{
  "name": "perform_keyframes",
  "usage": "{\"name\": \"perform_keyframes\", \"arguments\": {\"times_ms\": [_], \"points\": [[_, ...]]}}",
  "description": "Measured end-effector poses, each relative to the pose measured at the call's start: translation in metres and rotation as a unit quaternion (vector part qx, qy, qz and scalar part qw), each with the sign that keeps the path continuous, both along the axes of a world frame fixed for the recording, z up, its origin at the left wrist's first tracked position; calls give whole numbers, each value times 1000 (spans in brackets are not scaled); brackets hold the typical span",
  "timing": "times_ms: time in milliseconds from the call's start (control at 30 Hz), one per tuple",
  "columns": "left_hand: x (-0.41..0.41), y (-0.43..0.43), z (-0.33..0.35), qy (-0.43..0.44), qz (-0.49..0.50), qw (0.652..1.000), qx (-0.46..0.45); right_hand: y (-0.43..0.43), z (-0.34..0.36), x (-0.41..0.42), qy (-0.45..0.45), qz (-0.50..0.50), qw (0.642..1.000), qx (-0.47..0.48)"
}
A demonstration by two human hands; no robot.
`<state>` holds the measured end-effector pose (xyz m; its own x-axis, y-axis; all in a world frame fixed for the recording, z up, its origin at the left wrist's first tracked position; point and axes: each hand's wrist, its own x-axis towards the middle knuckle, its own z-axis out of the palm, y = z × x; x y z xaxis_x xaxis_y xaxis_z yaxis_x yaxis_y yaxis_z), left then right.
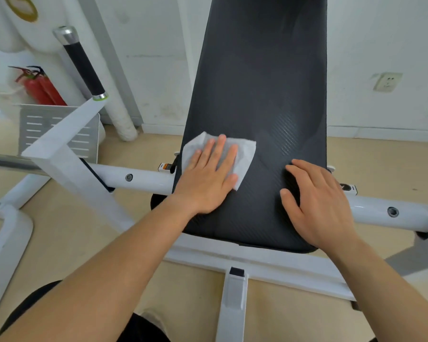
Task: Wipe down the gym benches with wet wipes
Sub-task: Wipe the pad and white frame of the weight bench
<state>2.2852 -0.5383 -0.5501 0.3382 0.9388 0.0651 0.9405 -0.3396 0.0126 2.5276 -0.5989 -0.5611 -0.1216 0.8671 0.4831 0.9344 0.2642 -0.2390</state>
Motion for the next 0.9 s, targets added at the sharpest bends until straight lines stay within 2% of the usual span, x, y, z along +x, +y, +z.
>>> {"name": "perform_keyframes", "arguments": {"times_ms": [133, 300, 367, 500, 600, 667, 767, 900], "points": [[35, 34, 19, -16, 13, 1000, -2, 6, 3, 6, 7, -10, 1000, 17], [31, -61, -24, 69, -131, 988, 43, 7, 0, 8, 3, -5, 999, 34], [16, -81, -37, 81, -157, 984, 39, 4, -3, 9, 1, -6, 999, 31], [17, -28, -12, 56, -76, 995, 37, -6, -2, 17, 8, -9, 999, 35], [58, 39, 24, 25, -22, 999, 16, -10, 1, 32, 24, -25, 999, 34], [93, 62, 38, 21, -24, 999, 18, -10, 1, 43, 34, -44, 998, 32], [129, 40, 22, 55, -107, 992, 39, -7, -2, 55, 44, -62, 997, 29], [99, -47, -23, 102, -213, 969, 73, -6, -3, 53, 47, -64, 996, 33]]}}
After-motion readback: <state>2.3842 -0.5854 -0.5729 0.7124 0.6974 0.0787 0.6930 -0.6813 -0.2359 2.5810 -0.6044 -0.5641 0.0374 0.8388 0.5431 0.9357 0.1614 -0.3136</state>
